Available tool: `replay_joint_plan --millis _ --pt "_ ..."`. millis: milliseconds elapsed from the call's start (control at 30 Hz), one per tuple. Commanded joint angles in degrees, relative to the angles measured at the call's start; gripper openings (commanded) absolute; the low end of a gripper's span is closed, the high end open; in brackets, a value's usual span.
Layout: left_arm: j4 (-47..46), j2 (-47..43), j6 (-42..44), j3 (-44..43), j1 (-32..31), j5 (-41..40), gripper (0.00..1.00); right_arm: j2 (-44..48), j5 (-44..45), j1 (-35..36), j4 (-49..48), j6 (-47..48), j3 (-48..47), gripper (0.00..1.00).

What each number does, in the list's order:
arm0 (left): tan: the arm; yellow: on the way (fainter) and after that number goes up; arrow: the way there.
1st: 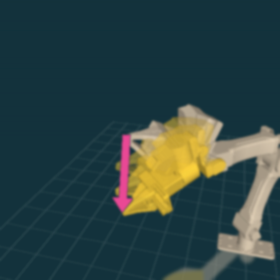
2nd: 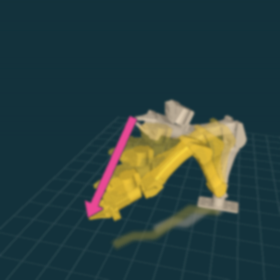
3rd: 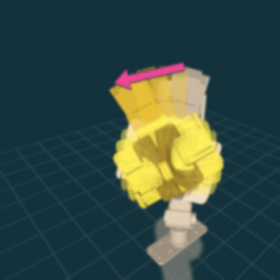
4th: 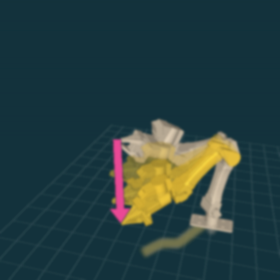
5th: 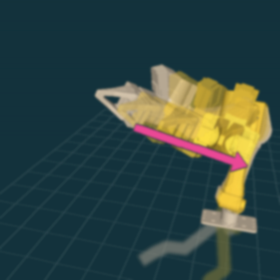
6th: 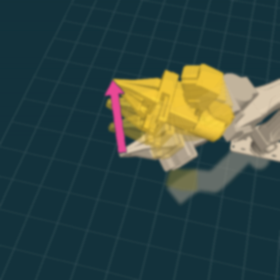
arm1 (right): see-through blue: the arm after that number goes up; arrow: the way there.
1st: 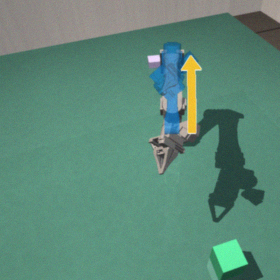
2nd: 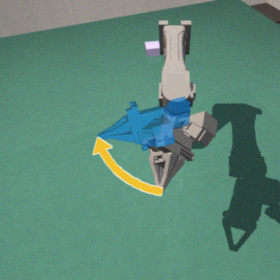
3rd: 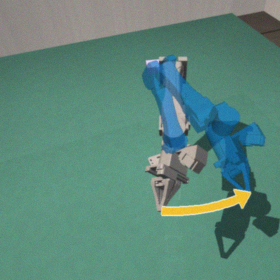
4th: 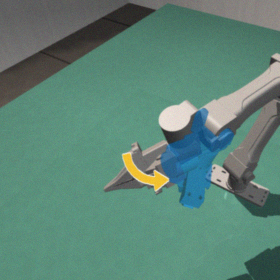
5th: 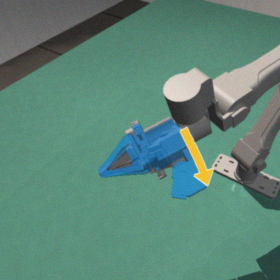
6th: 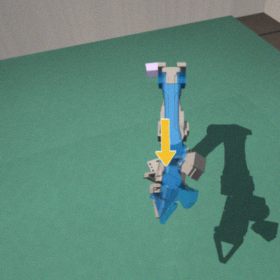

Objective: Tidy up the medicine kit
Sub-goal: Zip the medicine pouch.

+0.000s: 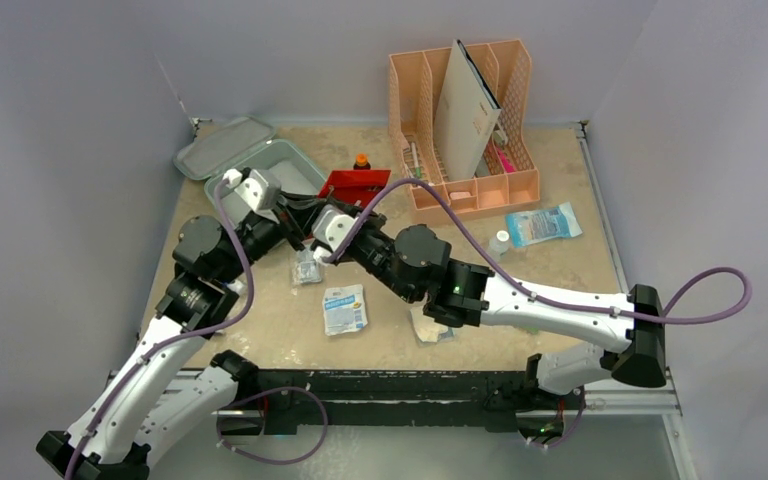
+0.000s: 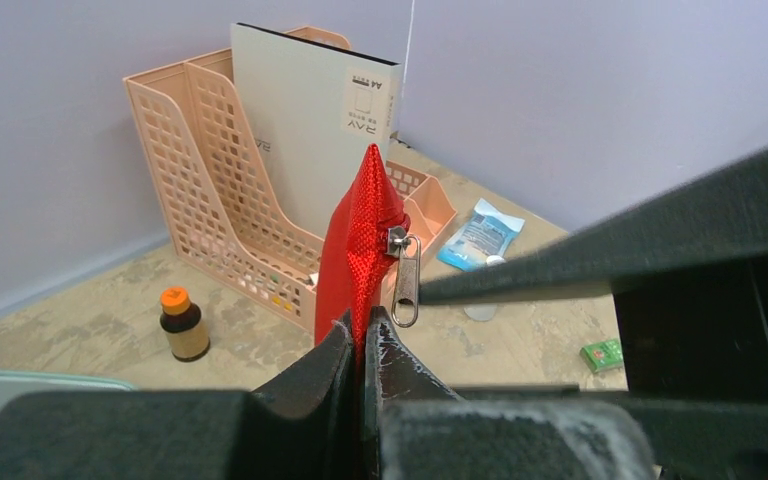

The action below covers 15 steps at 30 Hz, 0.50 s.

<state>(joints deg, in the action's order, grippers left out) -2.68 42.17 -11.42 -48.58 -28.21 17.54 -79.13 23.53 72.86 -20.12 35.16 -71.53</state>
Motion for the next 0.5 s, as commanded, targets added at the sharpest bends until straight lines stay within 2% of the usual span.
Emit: replay_joint_plan --millis 0,300,467 --pt "-3.2 -0.9 -0.7 0.0 -0.3 0.0 0.0 2.6 4.9 0.0 -8.2 0.9 0.1 0.35" --pt "-2.1 -2.0 -0.1 0.1 -0.2 -0.8 0.0 3.8 6.4 0.1 -13.3 0.6 2.0 0.32" --pt "-1.4 -2.5 0.3 0.2 -0.3 -1.1 0.0 3.6 6.4 0.0 -13.1 -0.2 2.6 0.21"
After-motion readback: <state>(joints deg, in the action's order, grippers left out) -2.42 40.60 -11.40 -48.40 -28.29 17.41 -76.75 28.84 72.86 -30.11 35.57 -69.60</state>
